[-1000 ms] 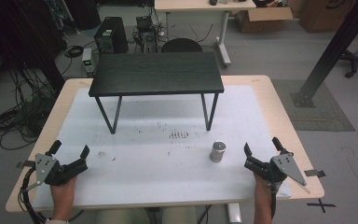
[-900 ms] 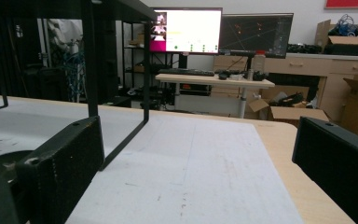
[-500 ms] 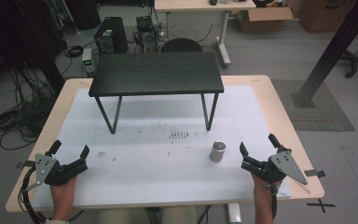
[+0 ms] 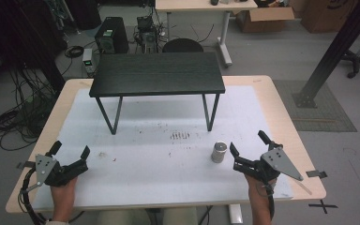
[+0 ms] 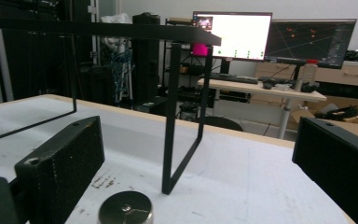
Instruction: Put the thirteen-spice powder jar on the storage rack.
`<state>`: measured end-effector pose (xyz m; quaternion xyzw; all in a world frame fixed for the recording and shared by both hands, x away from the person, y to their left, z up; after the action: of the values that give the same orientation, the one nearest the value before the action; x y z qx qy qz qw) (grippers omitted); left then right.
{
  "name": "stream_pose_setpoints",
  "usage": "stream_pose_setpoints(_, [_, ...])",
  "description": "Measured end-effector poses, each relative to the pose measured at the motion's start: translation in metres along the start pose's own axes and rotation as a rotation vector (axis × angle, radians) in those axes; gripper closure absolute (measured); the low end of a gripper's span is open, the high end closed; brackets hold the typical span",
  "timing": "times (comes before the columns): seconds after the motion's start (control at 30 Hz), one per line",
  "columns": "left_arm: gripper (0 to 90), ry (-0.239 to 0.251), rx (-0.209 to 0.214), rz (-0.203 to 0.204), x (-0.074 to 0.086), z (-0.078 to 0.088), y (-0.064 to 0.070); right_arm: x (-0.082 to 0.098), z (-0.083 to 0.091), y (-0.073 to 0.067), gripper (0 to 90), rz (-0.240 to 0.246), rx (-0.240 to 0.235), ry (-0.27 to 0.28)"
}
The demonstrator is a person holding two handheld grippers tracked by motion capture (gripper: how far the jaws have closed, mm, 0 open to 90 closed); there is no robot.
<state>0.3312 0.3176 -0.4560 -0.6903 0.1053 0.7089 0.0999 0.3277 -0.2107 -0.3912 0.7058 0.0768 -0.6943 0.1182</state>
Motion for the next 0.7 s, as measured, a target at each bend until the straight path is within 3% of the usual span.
stream_pose_setpoints(0.7, [0.9, 0.003, 0.0, 0.001, 0.0, 0.0, 0.0, 0.01, -0.005, -0.034, 1.8, 0.016, -0.091, -0.085])
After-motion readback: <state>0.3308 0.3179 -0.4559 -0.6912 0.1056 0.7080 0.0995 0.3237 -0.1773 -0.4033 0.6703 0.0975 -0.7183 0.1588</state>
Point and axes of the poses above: each handheld gripper's, and its own axes: z roughly backward along the jaws, x roughly out of its underside, y roughly to its right, the point moved 8 cm from there along -z, roughly forward along the jaws, and after that the axes turned 7 degrees about x, right-handed, at the moved point
